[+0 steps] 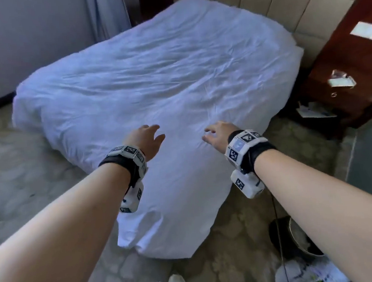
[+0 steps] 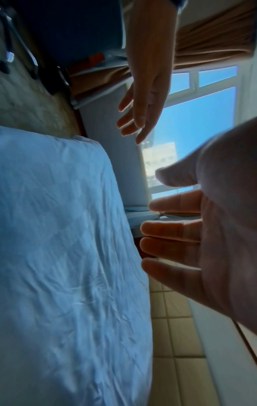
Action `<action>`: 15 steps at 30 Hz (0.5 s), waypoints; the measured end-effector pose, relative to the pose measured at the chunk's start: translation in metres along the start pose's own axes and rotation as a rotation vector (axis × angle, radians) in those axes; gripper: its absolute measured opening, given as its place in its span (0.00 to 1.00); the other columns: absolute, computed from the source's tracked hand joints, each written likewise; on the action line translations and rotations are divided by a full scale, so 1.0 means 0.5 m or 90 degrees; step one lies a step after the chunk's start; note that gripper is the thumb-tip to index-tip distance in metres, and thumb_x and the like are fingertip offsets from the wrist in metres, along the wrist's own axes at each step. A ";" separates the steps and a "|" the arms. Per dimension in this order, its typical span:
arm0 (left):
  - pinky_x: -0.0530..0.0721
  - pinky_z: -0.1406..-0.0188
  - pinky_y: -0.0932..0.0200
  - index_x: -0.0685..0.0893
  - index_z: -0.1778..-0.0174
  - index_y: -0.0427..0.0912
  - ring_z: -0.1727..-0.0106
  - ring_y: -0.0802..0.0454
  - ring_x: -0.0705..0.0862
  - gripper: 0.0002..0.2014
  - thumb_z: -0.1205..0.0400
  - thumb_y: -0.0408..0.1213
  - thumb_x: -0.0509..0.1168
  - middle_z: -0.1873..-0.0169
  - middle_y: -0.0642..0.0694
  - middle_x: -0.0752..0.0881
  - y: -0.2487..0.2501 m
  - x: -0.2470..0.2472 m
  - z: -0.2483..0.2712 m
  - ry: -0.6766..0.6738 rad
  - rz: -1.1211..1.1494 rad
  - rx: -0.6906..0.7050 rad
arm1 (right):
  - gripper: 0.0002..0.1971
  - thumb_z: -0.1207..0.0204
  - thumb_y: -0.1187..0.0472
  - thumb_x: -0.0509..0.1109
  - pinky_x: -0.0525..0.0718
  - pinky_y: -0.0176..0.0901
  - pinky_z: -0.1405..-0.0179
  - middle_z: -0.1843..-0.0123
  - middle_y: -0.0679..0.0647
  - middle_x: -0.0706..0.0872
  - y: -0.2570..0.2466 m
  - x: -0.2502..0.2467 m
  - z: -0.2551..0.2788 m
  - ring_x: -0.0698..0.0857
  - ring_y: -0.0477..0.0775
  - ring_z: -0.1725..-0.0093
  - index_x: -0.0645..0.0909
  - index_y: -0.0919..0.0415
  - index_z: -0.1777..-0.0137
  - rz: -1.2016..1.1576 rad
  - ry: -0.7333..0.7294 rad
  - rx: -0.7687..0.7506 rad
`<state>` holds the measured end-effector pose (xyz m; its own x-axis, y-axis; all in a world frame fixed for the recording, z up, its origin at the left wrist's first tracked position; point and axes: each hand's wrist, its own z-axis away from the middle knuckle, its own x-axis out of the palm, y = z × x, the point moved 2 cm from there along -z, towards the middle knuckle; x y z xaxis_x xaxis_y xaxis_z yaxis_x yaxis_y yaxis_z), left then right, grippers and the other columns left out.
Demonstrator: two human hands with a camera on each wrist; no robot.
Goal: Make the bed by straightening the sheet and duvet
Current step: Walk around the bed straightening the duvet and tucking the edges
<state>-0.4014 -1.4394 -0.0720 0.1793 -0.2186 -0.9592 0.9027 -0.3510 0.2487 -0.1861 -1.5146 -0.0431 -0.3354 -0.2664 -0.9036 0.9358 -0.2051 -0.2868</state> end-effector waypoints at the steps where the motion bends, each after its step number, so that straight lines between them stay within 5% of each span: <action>1: 0.78 0.37 0.45 0.67 0.22 0.48 0.33 0.39 0.77 0.24 0.13 0.52 0.52 0.30 0.41 0.76 -0.012 0.039 -0.002 -0.016 0.007 -0.004 | 0.25 0.18 0.46 0.59 0.70 0.48 0.29 0.23 0.58 0.70 0.005 0.037 -0.022 0.73 0.59 0.27 0.72 0.56 0.25 0.005 -0.018 -0.003; 10: 0.75 0.33 0.42 0.62 0.21 0.50 0.23 0.40 0.63 0.27 0.15 0.54 0.55 0.22 0.43 0.61 -0.093 0.475 -0.010 -0.167 0.028 -0.081 | 0.27 0.20 0.46 0.62 0.68 0.54 0.28 0.23 0.55 0.65 0.107 0.463 -0.195 0.63 0.59 0.24 0.65 0.51 0.23 0.046 -0.133 -0.035; 15: 0.58 0.22 0.46 0.52 0.17 0.52 0.18 0.41 0.50 0.34 0.17 0.59 0.54 0.17 0.42 0.51 -0.120 0.656 -0.050 -0.169 -0.016 -0.091 | 0.32 0.19 0.43 0.60 0.54 0.55 0.21 0.17 0.54 0.52 0.182 0.638 -0.262 0.51 0.58 0.18 0.55 0.48 0.18 0.124 -0.133 -0.075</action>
<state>-0.3870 -1.4670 -0.4048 0.0652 -0.4487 -0.8913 0.9549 -0.2311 0.1862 -0.1935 -1.4951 -0.3991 -0.1524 -0.4804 -0.8637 0.9867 -0.0239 -0.1608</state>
